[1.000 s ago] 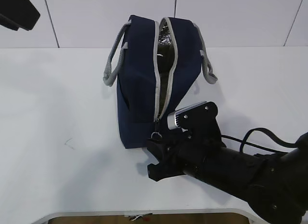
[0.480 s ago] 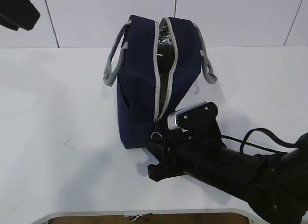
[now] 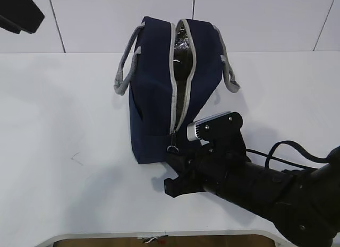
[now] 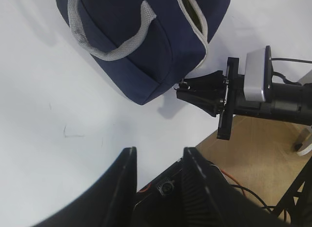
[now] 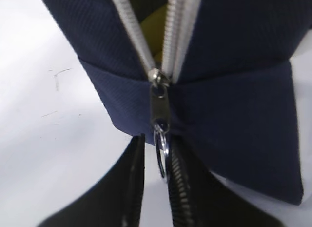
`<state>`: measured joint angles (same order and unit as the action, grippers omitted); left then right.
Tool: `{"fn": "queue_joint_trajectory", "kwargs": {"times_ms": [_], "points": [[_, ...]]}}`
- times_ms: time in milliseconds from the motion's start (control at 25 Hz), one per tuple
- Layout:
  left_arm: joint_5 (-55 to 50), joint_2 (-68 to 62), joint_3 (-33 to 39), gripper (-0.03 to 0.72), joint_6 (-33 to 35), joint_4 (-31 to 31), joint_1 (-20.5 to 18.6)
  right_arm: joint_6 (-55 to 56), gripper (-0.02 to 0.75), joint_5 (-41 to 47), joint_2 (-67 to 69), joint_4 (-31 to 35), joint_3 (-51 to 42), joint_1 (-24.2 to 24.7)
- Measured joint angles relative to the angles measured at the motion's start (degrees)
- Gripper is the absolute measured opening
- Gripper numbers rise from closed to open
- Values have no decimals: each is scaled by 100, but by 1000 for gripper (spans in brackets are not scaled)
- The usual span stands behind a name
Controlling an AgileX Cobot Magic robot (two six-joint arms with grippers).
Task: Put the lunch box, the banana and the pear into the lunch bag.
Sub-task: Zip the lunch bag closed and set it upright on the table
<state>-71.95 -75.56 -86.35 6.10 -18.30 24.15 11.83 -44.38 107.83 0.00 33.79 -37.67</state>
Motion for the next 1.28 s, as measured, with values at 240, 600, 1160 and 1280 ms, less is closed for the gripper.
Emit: {"fn": "queue_joint_trajectory", "kwargs": {"times_ms": [240, 600, 1160, 1280], "points": [[0, 0, 0, 244, 0, 0, 0, 0, 92, 0, 0, 0, 0, 0], [0, 0, 0, 244, 0, -11, 0, 111, 13, 128, -236, 0, -2, 0], [0, 0, 0, 244, 0, -11, 0, 146, 13, 1050, -1052, 0, -22, 0], [0, 0, 0, 244, 0, -11, 0, 146, 13, 1398, -1388, 0, -31, 0]]}}
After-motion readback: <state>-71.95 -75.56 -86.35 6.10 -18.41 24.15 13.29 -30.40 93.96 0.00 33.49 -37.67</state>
